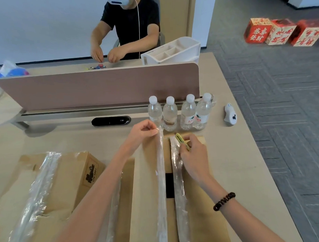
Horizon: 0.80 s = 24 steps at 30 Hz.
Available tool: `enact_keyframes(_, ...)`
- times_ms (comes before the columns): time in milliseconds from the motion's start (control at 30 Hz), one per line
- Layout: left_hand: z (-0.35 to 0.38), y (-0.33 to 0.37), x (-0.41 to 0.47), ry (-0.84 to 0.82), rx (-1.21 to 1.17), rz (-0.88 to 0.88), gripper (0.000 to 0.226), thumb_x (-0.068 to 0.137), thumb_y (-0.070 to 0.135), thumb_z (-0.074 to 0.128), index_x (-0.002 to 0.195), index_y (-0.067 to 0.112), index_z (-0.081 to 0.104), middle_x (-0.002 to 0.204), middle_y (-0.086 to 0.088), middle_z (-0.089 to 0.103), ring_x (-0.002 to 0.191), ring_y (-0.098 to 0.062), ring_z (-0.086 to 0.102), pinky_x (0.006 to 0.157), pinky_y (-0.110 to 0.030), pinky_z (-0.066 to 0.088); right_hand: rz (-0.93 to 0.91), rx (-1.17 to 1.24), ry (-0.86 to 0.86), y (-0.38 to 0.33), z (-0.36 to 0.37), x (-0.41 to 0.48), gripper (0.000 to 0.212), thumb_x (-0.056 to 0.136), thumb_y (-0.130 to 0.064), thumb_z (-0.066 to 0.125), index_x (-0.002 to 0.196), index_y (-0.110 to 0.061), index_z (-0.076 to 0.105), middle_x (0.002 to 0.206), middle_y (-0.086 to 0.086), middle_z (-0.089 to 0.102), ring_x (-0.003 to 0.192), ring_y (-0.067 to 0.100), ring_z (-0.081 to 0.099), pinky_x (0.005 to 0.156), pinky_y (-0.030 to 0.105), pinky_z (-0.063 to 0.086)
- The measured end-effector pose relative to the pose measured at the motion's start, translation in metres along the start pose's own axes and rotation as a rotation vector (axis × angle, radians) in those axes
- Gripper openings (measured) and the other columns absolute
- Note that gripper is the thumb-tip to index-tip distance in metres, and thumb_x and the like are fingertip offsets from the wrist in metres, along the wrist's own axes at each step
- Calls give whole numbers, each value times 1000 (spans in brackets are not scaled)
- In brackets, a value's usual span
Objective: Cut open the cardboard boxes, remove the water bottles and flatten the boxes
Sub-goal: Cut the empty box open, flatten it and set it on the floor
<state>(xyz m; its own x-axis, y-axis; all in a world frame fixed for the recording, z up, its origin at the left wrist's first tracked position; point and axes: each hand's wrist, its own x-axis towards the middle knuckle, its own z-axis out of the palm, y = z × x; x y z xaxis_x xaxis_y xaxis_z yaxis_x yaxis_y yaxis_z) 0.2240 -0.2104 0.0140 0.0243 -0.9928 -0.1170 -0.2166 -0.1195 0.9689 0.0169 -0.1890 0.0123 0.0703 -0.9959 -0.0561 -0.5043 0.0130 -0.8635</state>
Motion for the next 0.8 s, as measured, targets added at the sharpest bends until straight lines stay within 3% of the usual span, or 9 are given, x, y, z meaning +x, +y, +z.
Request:
enact_keyframes(100, -10, 11, -7, 52, -2, 22, 39, 79, 49, 63, 81, 11, 53, 78, -2, 48, 78, -12, 43, 75, -23, 35, 39, 102, -51, 9, 2, 7, 14, 91, -12, 55, 87, -25, 55, 63, 4, 65, 57, 25, 63, 53, 43, 51)
enact_keyframes(167, -18, 15, -13, 56, 39, 24, 45, 75, 56, 65, 83, 13, 53, 81, -2, 52, 80, -13, 47, 77, -24, 38, 54, 132, -73, 14, 3, 9, 14, 90, -14, 57, 85, -27, 56, 63, 5, 66, 57, 28, 63, 53, 45, 52)
enact_keyframes(300, -37, 20, -28, 112, 38, 14, 25, 87, 30, 72, 88, 10, 58, 87, -1, 57, 81, -6, 53, 80, -19, 42, 39, 123, -111, 16, 3, 10, 13, 91, -11, 53, 91, -23, 57, 63, 3, 67, 59, 23, 63, 57, 40, 51)
enact_keyframes(400, -54, 17, -39, 191, -48, -34, 33, 83, 36, 69, 97, 7, 63, 92, -4, 63, 86, -7, 58, 77, -19, 47, -3, 119, -124, 12, 7, 8, 14, 92, -11, 50, 91, -23, 56, 62, 0, 65, 54, 13, 58, 54, 31, 46)
enact_keyframes(533, -76, 0, -57, 294, -115, -103, 32, 87, 38, 66, 108, 15, 71, 111, -11, 68, 109, -27, 62, 92, -42, 51, -32, 123, -138, 11, 9, 6, 8, 90, -18, 49, 88, -18, 57, 61, -6, 58, 52, 3, 46, 51, 22, 35)
enact_keyframes(600, -85, -8, -65, 334, -121, -129, 22, 93, 34, 62, 106, 19, 73, 105, -7, 72, 104, -22, 65, 85, -35, 53, -5, 130, -139, 15, 8, 8, 11, 89, -13, 48, 92, -19, 57, 67, 0, 62, 58, 10, 49, 54, 28, 37)
enact_keyframes(667, -93, -20, -72, 409, -83, -190, 20, 97, 32, 57, 94, 21, 74, 87, 4, 74, 87, -12, 67, 73, -25, 48, 29, 154, -136, 16, 9, 9, 15, 83, -18, 47, 95, -22, 56, 74, 6, 66, 62, 17, 52, 56, 32, 39)
enact_keyframes(733, -100, -40, -76, 500, 27, -279, 30, 98, 37, 55, 76, 23, 70, 64, 11, 65, 65, -5, 59, 65, -25, 42, 50, 176, -140, 16, 10, 11, 23, 74, -26, 45, 95, -26, 54, 77, 8, 67, 64, 21, 53, 58, 34, 41)
enact_keyframes(800, -103, -64, -77, 524, 198, -326, 34, 98, 41, 55, 70, 21, 63, 65, 5, 55, 64, -11, 51, 68, -29, 39, 61, 204, -167, 17, 9, 14, 19, 78, -21, 49, 96, -24, 52, 80, 7, 67, 59, 19, 50, 55, 33, 40)
